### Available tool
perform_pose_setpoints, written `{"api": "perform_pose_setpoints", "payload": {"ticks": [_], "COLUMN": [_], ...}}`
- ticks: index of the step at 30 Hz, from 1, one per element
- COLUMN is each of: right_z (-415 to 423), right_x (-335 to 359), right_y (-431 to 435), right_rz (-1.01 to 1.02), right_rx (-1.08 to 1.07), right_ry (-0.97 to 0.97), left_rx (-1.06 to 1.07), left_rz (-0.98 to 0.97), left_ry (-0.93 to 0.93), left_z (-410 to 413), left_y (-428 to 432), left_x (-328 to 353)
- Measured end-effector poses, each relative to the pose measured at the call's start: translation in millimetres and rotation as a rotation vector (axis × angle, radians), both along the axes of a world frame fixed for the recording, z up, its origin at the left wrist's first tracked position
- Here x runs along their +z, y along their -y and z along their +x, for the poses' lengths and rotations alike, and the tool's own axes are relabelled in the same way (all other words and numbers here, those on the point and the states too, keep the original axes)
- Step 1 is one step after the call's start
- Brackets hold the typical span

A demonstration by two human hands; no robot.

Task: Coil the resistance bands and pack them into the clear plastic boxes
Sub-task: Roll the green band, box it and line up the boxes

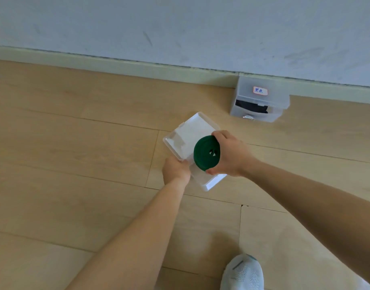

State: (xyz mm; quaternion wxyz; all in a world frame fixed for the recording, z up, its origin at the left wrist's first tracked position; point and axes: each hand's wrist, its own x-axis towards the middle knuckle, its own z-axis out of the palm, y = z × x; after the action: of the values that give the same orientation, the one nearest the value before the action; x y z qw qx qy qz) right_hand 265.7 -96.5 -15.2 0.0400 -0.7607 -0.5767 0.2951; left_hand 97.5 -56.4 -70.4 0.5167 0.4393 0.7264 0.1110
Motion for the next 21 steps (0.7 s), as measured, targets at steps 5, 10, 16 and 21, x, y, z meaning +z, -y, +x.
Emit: {"api": "perform_pose_setpoints", "payload": {"ticks": [5,10,16,21], "right_z": [-6,1,-16,-21], "right_x": [-18,-28,-44,-54], "right_y": [22,30,37,43], "right_rz": [0.013,-0.075,-0.065,-0.043], "right_rx": [-0.099,-0.068,-0.166,-0.309], "right_ry": [-0.065,-0.16,-0.025,0.028], "left_rx": [-0.024,-0.224,-0.4,-0.449], "left_rz": [0.165,0.365,0.44,0.435], "left_ry": [-0.045,-0.088,-0.103,-0.109], "left_z": [0,10,12,10], "left_y": [-2,2,0,2], "left_x": [2,1,-10,-9]}}
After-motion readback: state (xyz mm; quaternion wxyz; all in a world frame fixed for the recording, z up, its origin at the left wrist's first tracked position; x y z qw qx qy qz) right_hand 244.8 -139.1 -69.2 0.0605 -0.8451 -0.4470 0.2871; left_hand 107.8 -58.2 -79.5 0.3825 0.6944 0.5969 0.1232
